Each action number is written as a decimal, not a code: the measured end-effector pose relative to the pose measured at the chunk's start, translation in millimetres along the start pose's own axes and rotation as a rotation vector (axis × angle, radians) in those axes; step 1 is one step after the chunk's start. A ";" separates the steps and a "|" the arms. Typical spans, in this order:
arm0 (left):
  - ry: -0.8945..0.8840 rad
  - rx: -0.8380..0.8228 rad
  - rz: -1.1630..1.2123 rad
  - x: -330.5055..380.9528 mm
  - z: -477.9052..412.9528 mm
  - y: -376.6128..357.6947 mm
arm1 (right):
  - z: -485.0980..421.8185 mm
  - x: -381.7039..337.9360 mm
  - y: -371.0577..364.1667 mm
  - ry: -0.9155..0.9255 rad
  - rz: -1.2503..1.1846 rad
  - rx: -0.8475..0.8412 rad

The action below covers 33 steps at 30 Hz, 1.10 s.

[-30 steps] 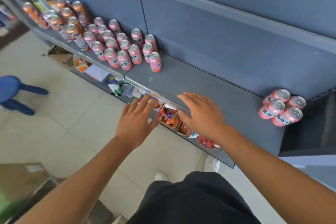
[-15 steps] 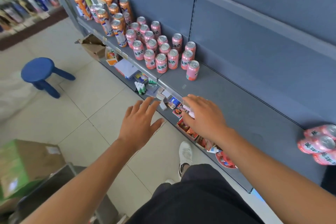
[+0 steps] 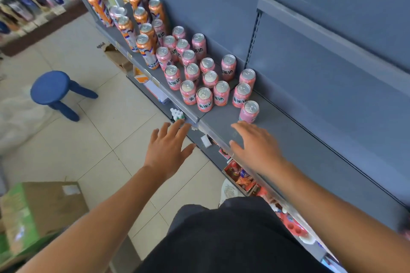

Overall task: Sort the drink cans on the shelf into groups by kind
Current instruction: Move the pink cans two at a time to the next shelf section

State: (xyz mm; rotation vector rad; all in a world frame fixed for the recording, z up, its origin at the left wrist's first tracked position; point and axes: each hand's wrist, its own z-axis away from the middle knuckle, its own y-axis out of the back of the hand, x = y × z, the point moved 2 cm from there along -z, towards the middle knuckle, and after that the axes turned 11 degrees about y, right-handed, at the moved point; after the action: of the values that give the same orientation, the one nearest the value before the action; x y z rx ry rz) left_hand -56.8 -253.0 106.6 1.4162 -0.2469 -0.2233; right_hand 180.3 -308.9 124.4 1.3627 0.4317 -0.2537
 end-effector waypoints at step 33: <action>0.125 -0.601 0.389 -77.6 -280.0 -94.7 | -158.6 72.4 -93.5 -1.427 -0.472 0.302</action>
State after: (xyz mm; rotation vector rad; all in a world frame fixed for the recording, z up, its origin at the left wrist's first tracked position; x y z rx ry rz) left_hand -47.2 21.1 -28.2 0.7623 -0.3144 0.1095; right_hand 182.0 -167.0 -13.4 1.0242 -0.5279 -1.5876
